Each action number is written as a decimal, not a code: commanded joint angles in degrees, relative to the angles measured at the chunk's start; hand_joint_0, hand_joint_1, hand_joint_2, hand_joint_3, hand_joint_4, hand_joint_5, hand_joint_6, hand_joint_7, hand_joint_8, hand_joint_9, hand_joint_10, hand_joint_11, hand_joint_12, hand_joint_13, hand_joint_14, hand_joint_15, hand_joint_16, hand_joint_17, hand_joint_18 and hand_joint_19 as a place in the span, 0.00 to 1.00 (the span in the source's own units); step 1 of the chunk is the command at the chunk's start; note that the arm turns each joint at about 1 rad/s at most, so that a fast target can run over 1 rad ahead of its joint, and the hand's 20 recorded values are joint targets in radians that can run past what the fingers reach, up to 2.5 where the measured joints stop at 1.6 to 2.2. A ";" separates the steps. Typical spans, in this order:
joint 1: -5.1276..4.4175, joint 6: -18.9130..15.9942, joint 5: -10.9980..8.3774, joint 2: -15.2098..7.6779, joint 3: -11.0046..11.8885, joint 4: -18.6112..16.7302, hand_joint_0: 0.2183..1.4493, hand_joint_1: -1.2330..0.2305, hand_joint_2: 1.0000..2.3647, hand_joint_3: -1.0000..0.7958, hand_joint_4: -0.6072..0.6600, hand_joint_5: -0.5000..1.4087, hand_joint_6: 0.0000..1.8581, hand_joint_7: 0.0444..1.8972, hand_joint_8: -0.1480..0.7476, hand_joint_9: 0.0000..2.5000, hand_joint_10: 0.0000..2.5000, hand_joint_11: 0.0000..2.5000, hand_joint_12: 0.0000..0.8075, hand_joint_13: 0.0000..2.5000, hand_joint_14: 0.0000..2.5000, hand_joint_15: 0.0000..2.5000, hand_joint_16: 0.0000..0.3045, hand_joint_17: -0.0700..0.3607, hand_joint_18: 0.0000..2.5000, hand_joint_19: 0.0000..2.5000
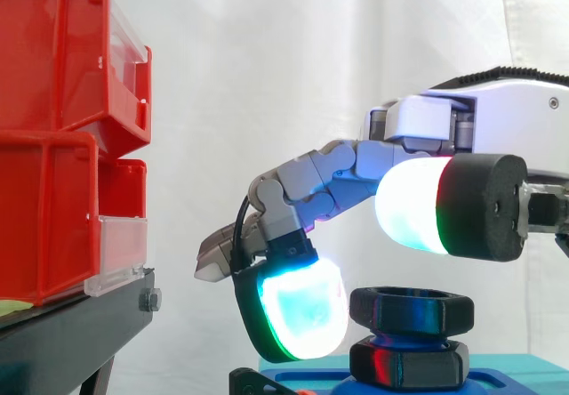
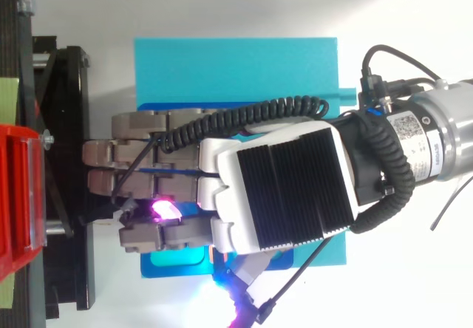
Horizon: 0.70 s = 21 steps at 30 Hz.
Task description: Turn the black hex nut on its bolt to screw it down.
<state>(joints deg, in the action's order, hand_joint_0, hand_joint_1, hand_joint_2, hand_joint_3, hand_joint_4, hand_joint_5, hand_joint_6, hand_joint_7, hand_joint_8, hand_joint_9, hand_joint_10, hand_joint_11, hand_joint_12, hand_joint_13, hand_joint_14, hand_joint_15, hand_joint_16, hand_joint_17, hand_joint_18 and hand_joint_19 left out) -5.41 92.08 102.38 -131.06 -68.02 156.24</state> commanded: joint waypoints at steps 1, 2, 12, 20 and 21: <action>0.48 0.02 0.89 0.01 0.00 0.39 0.22 0.81 0.00 0.28 0.61 0.25 0.28 0.80 0.46 0.23 0.00 0.01 0.41 0.19 0.00 0.00 0.19 0.46 0.18 0.11; 0.57 0.02 0.97 0.01 0.00 0.30 0.22 0.81 0.00 0.28 0.62 0.25 0.28 0.81 0.46 0.23 0.00 0.01 0.41 0.19 0.00 0.00 0.19 0.46 0.18 0.11; 1.71 0.02 3.08 0.01 0.00 0.12 0.22 0.81 0.00 0.28 0.61 0.24 0.33 0.74 0.46 0.23 0.00 0.01 0.41 0.20 0.00 0.00 0.19 0.46 0.19 0.11; 2.42 0.02 3.52 0.01 0.00 0.30 0.22 0.81 0.00 0.28 0.61 0.24 0.35 0.71 0.47 0.24 0.00 0.02 0.41 0.20 0.00 0.00 0.19 0.46 0.19 0.11; 2.42 0.02 3.61 0.01 0.00 0.30 0.22 0.81 0.00 0.28 0.61 0.24 0.35 0.71 0.47 0.24 0.00 0.02 0.41 0.20 0.00 0.00 0.19 0.46 0.19 0.11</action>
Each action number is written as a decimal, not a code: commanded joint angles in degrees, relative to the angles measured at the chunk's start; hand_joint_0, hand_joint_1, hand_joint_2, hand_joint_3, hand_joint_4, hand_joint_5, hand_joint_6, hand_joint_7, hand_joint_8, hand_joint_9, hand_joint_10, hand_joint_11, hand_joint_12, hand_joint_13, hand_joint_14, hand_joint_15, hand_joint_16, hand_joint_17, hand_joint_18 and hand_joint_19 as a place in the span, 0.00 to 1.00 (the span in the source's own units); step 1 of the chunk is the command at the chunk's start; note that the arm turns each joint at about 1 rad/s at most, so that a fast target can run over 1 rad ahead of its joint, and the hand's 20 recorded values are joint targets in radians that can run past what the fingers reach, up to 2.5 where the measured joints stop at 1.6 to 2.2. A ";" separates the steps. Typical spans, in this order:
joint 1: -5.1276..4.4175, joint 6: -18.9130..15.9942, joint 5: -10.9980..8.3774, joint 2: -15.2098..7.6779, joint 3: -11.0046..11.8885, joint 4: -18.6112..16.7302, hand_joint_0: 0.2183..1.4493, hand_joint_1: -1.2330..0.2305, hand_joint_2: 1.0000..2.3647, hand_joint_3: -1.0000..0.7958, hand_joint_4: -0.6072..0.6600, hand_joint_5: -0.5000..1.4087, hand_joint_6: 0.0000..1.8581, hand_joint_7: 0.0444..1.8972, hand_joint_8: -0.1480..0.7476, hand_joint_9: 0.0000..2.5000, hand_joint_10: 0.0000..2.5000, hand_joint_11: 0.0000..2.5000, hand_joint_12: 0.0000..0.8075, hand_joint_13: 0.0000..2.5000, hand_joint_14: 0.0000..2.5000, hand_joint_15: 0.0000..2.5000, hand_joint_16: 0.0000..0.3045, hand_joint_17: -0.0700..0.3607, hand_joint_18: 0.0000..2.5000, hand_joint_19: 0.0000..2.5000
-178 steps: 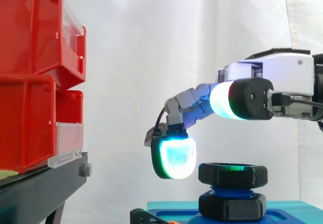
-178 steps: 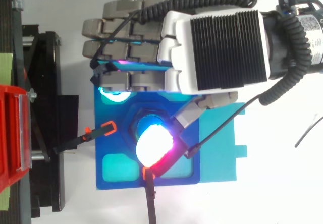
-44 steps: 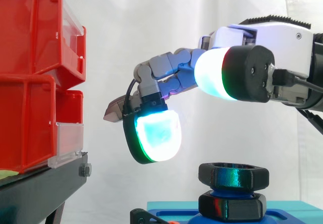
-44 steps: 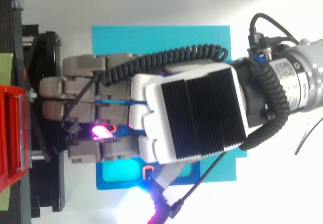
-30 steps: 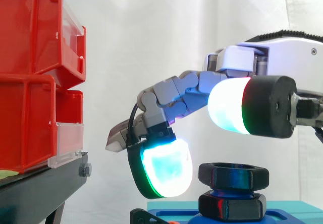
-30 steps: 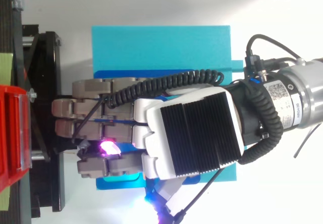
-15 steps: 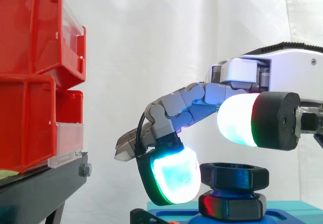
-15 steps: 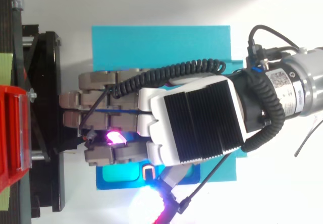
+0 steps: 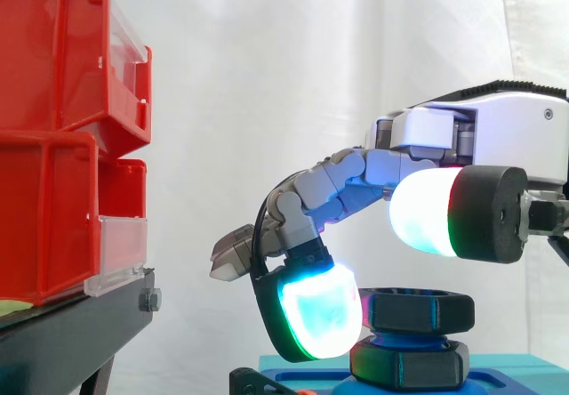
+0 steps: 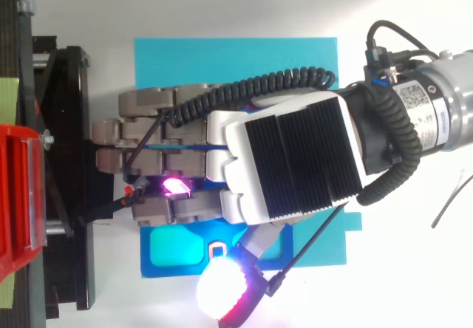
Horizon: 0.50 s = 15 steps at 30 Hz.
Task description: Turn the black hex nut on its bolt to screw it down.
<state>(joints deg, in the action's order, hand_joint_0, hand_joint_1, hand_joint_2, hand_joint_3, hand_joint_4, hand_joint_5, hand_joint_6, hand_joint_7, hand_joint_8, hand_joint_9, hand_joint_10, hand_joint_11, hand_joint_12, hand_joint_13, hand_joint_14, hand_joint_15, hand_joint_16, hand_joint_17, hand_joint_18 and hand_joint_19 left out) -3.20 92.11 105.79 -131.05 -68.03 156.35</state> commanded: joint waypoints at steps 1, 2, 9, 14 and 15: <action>0.30 0.00 0.30 0.00 0.00 0.27 0.22 0.81 0.00 0.28 0.60 0.24 0.35 0.71 0.47 0.24 0.00 0.02 0.41 0.20 0.00 0.00 0.19 0.46 0.19 0.11; 0.39 0.00 0.38 0.00 0.00 0.27 0.22 0.81 0.00 0.28 0.60 0.24 0.35 0.70 0.47 0.24 0.00 0.02 0.41 0.20 0.00 0.00 0.19 0.46 0.19 0.11; 1.70 -0.09 2.23 0.00 0.00 1.06 0.22 0.81 0.00 0.28 0.61 0.24 0.34 0.71 0.47 0.24 0.00 0.02 0.41 0.20 0.00 0.00 0.19 0.46 0.19 0.11; 2.58 -0.09 3.37 0.00 0.00 1.59 0.22 0.82 0.00 0.28 0.61 0.24 0.34 0.72 0.47 0.24 0.00 0.01 0.41 0.20 0.00 0.00 0.19 0.46 0.18 0.11; 2.76 -0.09 3.81 0.00 0.00 1.59 0.22 0.82 0.00 0.28 0.61 0.24 0.34 0.72 0.47 0.24 0.00 0.01 0.41 0.20 0.00 0.00 0.19 0.46 0.18 0.11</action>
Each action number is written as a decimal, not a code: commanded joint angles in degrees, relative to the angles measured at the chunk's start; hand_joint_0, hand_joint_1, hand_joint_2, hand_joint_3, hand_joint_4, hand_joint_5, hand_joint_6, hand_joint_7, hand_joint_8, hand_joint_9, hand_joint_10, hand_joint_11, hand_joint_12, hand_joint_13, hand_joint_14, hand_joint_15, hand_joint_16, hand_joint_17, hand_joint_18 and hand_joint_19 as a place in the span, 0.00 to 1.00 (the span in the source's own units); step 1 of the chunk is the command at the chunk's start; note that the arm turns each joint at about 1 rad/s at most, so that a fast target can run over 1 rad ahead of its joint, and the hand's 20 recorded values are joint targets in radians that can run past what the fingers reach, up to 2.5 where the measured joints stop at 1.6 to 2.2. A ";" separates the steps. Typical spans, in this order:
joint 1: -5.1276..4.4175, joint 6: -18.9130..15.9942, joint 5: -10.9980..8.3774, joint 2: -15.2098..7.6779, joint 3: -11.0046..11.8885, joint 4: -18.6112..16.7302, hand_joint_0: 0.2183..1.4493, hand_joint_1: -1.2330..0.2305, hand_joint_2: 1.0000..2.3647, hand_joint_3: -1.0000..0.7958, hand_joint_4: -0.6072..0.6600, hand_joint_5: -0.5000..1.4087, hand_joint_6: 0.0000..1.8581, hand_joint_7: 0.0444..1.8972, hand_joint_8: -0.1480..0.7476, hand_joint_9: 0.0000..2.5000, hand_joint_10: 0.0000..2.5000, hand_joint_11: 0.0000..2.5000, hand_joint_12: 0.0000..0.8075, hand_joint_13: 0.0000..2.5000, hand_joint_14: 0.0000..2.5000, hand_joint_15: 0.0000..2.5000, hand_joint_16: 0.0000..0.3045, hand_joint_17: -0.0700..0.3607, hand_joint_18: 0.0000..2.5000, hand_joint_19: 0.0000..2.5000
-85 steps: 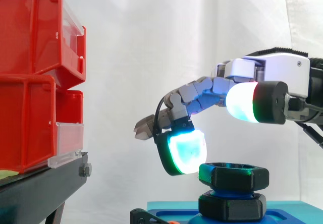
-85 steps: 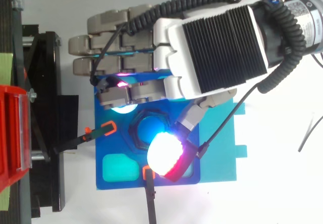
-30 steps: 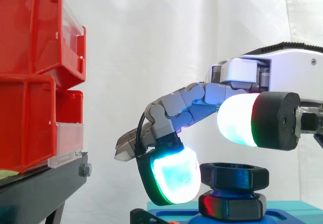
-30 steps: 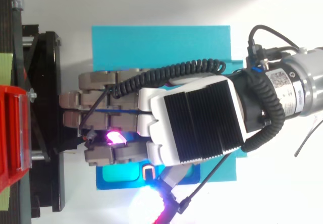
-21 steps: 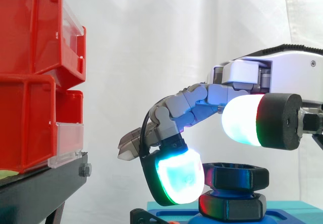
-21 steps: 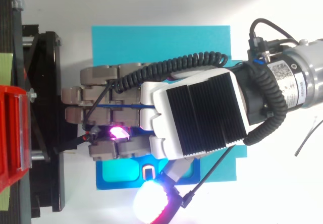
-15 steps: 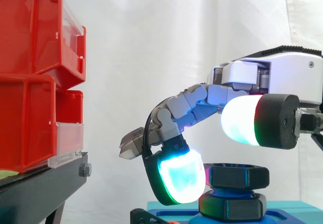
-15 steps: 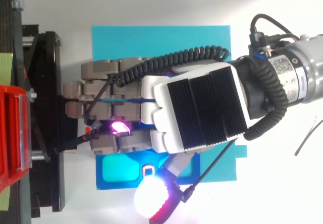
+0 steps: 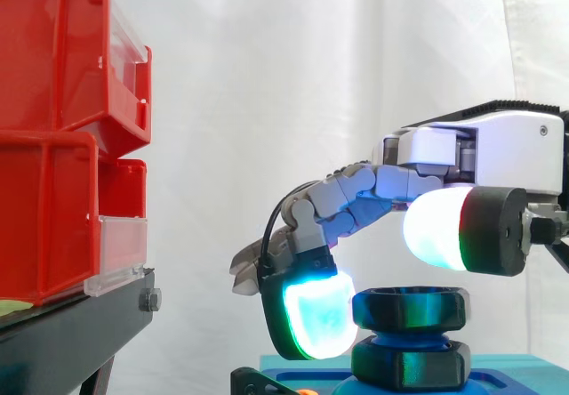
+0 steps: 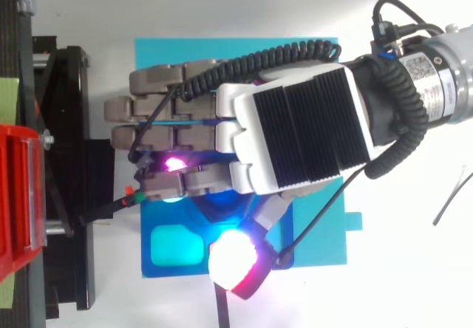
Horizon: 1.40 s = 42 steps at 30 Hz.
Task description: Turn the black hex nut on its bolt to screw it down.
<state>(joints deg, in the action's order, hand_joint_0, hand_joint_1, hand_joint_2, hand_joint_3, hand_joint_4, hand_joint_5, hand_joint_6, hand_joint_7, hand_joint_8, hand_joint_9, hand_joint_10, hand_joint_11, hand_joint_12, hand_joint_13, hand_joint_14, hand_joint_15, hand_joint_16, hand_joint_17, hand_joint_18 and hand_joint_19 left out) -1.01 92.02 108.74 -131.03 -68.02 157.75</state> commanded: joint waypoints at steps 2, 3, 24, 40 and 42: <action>1.10 0.00 1.74 -0.01 0.00 0.37 0.22 0.82 0.00 0.28 0.61 0.24 0.34 0.72 0.47 0.24 0.00 0.02 0.41 0.20 0.00 0.00 0.19 0.46 0.18 0.11; 1.27 0.00 1.91 -0.01 0.00 0.19 0.22 0.82 0.00 0.28 0.61 0.24 0.34 0.72 0.47 0.24 0.00 0.02 0.41 0.20 0.00 0.00 0.19 0.46 0.18 0.11; 0.13 -0.09 2.18 -0.01 2.81 -2.35 0.22 0.83 0.00 0.28 0.61 0.25 0.29 0.78 0.47 0.24 0.00 0.02 0.41 0.20 0.00 0.00 0.19 0.46 0.18 0.11; -2.59 -0.97 -0.28 -3.53 3.42 -9.74 0.23 0.82 0.00 0.28 0.56 0.25 0.28 0.81 0.45 0.26 0.00 0.02 0.40 0.20 0.00 0.00 0.19 0.46 0.19 0.11; -2.77 -0.97 -0.55 -3.53 3.42 -9.39 0.23 0.82 0.00 0.28 0.57 0.25 0.29 0.80 0.45 0.26 0.00 0.02 0.40 0.20 0.00 0.00 0.19 0.46 0.19 0.11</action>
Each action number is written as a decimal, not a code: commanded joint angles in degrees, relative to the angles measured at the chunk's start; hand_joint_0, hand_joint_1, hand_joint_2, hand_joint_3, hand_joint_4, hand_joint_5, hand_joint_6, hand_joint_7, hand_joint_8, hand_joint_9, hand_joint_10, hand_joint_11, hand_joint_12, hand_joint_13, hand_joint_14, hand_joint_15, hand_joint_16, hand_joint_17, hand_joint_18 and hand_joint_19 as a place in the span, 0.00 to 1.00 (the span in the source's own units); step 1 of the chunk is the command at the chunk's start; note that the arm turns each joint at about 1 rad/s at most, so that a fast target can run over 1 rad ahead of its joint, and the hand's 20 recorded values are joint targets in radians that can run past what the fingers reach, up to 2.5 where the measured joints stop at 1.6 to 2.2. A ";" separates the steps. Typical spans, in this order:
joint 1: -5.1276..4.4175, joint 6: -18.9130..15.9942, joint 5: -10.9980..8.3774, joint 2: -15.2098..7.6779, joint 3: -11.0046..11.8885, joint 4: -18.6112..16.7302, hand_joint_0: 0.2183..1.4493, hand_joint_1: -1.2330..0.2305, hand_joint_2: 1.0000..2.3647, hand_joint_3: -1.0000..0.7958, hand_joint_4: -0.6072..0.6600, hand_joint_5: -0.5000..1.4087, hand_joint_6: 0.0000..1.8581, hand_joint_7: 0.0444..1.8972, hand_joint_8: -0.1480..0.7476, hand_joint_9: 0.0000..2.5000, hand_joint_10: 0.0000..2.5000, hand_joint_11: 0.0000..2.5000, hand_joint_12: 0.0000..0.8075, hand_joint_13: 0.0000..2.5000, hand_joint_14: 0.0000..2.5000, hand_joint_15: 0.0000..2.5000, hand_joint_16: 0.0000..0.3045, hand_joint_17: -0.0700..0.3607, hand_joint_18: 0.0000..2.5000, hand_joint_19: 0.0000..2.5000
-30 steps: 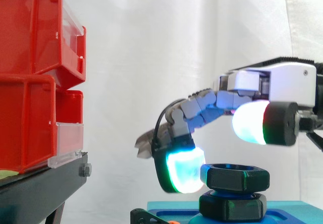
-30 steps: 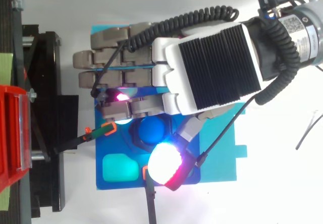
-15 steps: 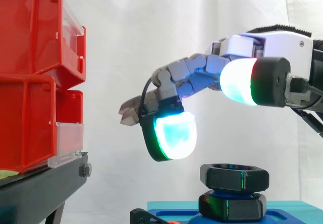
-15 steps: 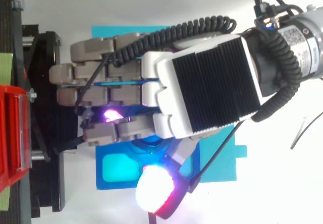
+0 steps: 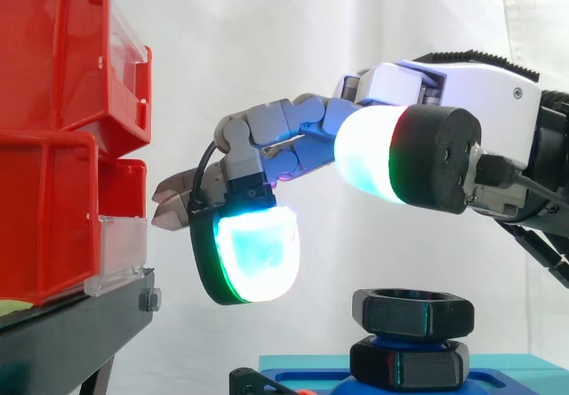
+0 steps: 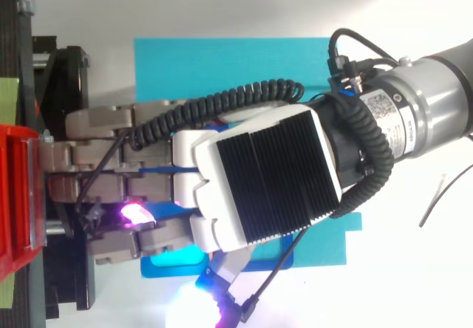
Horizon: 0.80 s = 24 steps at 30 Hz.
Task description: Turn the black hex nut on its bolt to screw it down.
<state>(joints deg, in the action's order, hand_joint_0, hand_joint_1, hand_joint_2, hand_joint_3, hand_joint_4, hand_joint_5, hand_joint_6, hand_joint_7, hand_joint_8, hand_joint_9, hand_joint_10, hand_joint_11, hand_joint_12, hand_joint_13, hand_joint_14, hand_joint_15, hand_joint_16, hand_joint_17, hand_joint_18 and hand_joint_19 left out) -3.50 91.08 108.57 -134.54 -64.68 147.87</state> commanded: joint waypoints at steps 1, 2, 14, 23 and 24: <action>-0.45 -0.03 -0.64 -0.03 0.08 0.76 0.23 0.82 0.00 0.28 0.57 0.25 0.30 0.78 0.45 0.26 0.00 0.02 0.40 0.20 0.00 0.00 0.19 0.46 0.19 0.11; -0.63 -0.03 -0.73 -0.03 -0.01 1.02 0.23 0.82 0.00 0.28 0.57 0.25 0.31 0.78 0.45 0.26 0.00 0.02 0.40 0.20 0.00 0.00 0.18 0.46 0.19 0.11; -0.27 -2.84 0.85 0.06 0.08 3.66 0.23 0.79 0.00 0.28 0.56 0.25 0.34 0.74 0.44 0.27 0.00 0.02 0.40 0.21 0.00 0.00 0.18 0.45 0.20 0.10; 0.87 -3.55 6.74 0.15 1.58 4.10 0.23 0.78 0.00 0.28 0.57 0.25 0.35 0.73 0.44 0.28 0.00 0.02 0.39 0.22 0.00 0.00 0.18 0.45 0.20 0.11; 0.87 -3.55 7.09 0.15 1.58 4.10 0.23 0.78 0.00 0.28 0.56 0.25 0.35 0.72 0.44 0.28 0.00 0.02 0.39 0.22 0.00 0.00 0.18 0.45 0.20 0.11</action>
<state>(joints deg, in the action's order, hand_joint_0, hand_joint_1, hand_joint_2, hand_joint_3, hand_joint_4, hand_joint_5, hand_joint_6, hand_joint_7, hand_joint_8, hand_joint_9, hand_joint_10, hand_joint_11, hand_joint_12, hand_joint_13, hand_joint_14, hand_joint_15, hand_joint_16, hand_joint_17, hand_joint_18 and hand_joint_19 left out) -2.89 87.57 114.28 -134.43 -63.33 151.90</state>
